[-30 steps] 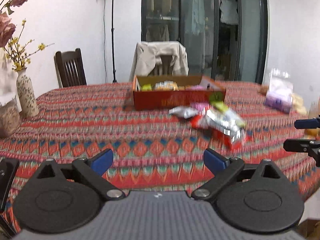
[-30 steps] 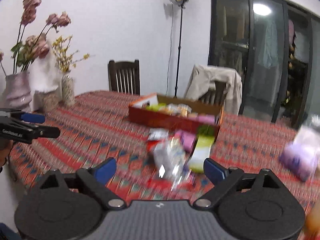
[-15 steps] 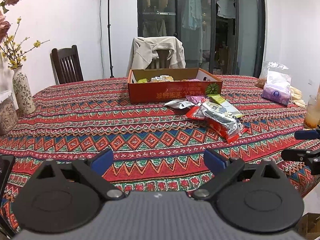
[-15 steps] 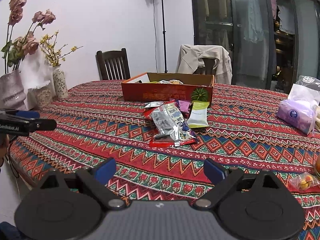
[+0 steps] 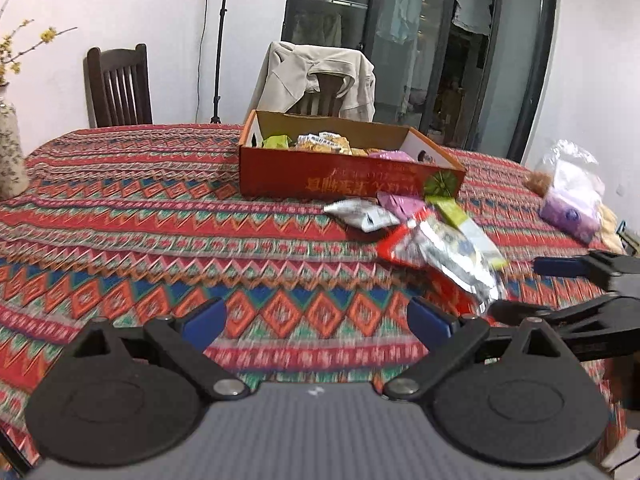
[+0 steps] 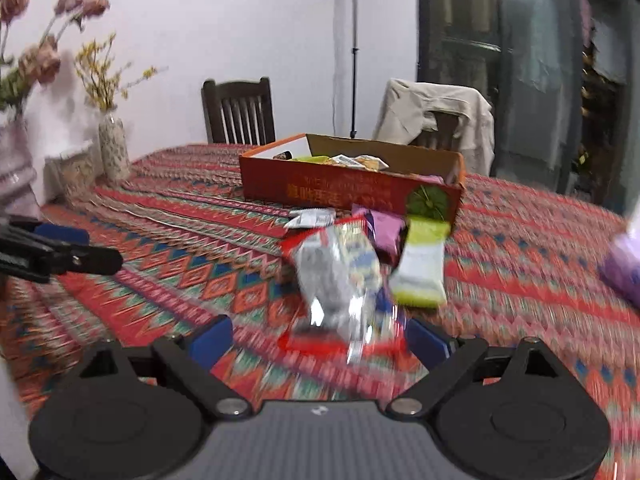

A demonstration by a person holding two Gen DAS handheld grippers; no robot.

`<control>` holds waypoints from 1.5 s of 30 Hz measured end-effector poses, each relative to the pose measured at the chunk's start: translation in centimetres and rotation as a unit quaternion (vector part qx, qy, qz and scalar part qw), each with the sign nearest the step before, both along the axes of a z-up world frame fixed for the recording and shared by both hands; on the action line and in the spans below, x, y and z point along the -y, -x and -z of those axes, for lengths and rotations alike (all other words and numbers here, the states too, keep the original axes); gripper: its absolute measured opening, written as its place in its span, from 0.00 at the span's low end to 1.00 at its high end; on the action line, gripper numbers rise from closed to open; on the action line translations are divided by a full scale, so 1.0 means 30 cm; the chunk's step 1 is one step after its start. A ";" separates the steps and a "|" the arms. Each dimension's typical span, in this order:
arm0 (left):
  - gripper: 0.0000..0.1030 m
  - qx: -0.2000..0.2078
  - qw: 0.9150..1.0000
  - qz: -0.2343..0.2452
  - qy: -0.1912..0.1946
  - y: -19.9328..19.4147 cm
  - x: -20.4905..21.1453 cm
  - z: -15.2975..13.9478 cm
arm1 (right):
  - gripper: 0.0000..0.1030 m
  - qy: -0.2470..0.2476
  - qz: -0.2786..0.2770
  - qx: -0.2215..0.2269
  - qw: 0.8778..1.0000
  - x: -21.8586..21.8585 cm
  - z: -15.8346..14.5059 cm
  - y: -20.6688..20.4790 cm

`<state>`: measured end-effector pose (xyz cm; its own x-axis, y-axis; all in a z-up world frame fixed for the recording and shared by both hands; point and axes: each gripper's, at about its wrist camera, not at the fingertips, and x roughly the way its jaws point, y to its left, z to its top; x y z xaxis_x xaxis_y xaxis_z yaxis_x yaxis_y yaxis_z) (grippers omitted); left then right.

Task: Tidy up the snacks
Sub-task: 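Move both open tools back toward the remaining packets on the table, then grasp a white packet with the left gripper while the right grasps a silver-red bar, then carry both packets into the box and open both grippers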

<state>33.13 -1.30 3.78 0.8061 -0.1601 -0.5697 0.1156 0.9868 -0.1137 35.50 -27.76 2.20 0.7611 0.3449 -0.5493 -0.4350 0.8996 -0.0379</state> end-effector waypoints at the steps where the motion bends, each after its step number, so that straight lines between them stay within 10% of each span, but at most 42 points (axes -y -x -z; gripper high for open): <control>1: 0.96 -0.001 1.000 -0.002 0.002 -0.030 0.005 -0.001 | 0.91 0.008 0.000 -0.005 1.000 -0.013 0.005 -0.049; 6: 0.96 -0.006 1.000 0.004 0.015 -0.183 0.032 0.006 | 0.89 0.012 -0.020 -0.036 0.999 -0.067 0.041 -0.256; 13: 0.95 -0.024 0.999 0.019 0.029 -0.423 0.147 0.050 | 0.51 -0.034 -0.021 -0.048 0.998 -0.015 0.047 -0.297; 23: 0.67 -0.065 0.997 -0.041 0.026 -0.694 0.263 0.166 | 0.51 -0.115 0.073 0.007 0.991 0.251 -0.038 -0.240; 28: 0.43 -0.036 0.999 -0.015 -0.030 -0.616 0.304 0.174 | 0.51 -0.116 0.059 -0.013 0.991 0.224 0.010 -0.215; 45: 0.40 -0.041 0.999 -0.030 0.002 0.006 0.040 0.101 | 0.51 -0.104 0.048 -0.056 0.992 0.130 0.070 0.081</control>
